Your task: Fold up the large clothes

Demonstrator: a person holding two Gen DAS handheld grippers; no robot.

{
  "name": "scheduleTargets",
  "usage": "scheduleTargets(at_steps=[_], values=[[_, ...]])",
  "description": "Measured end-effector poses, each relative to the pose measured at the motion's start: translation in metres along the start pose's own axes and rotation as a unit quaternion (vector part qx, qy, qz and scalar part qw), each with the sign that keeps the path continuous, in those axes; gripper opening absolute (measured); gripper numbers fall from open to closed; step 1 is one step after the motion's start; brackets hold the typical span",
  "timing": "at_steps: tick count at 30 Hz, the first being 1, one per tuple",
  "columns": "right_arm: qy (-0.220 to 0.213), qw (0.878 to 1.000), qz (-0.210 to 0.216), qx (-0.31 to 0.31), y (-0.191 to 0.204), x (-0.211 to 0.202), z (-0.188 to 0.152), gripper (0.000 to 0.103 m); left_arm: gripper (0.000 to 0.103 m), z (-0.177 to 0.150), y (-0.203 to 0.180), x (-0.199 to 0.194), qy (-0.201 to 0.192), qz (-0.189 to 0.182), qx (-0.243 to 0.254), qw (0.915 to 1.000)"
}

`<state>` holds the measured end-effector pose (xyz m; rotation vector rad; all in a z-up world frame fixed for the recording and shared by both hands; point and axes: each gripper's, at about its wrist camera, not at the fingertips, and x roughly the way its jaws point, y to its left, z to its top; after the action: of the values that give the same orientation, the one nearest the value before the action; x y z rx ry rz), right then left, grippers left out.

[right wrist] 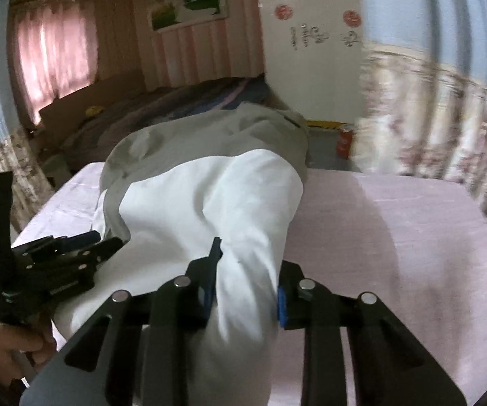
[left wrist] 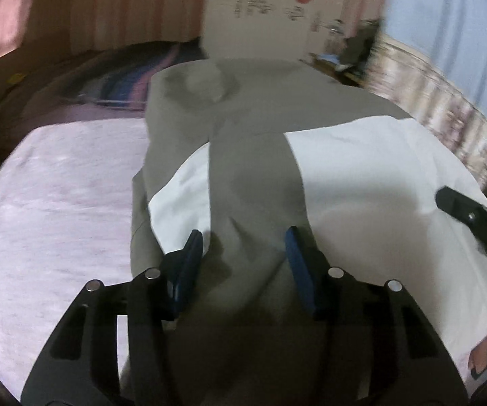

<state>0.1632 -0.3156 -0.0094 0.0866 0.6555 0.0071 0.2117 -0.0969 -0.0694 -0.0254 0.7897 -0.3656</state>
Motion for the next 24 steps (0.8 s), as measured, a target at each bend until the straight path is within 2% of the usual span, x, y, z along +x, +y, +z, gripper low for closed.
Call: scheduleTargets(at_steps=[4,6,7,8,10,11,12,13,15,18,20,24], values=[[-0.006,0.999,-0.022,0.026,-0.062,-0.015,-0.003,0.026,0.052,0.004,-0.061,0.019,0.002,-0.021,0.005,0.9998],[-0.003,0.999,-0.016,0.043,-0.076,-0.015,-0.010,0.028,0.057,0.003,-0.081,0.020,0.000,-0.006,0.012,0.9999],[-0.003,0.999,-0.012,0.047,-0.080,-0.016,-0.015,0.031,0.062,0.002,-0.087,0.017,-0.004,0.005,0.019,0.9998],[-0.005,0.999,-0.014,0.048,-0.079,-0.018,-0.023,0.033,0.076,0.001,-0.091,0.011,-0.010,0.015,0.026,0.9995],[-0.024,0.998,-0.021,0.051,-0.071,-0.026,-0.033,0.048,0.098,-0.003,-0.090,-0.008,-0.030,0.033,0.030,0.9986],[-0.033,0.998,-0.020,0.053,-0.073,-0.031,-0.036,0.057,0.100,-0.004,-0.085,-0.018,-0.038,0.039,0.029,0.9981],[-0.046,0.997,-0.018,0.056,-0.065,-0.042,-0.041,0.078,0.100,-0.006,-0.080,-0.032,-0.049,0.048,0.030,0.9972],[-0.056,0.997,-0.019,0.058,-0.057,-0.051,-0.044,0.085,0.100,-0.009,-0.076,-0.044,-0.058,0.058,0.034,0.9960],[-0.077,0.996,-0.013,0.046,-0.039,-0.074,-0.051,0.086,0.100,-0.012,-0.066,-0.066,-0.071,0.075,0.037,0.9940],[-0.109,0.994,-0.011,0.028,-0.002,-0.112,-0.070,0.096,0.100,-0.029,-0.044,-0.104,-0.097,0.106,0.035,0.9890],[-0.134,0.991,-0.012,0.016,0.023,-0.133,-0.088,0.099,0.100,-0.044,-0.029,-0.124,-0.110,0.122,0.037,0.9858],[-0.169,0.985,-0.018,-0.004,0.060,-0.155,-0.127,0.101,0.100,-0.081,0.004,-0.154,-0.132,0.103,0.035,0.9852]])
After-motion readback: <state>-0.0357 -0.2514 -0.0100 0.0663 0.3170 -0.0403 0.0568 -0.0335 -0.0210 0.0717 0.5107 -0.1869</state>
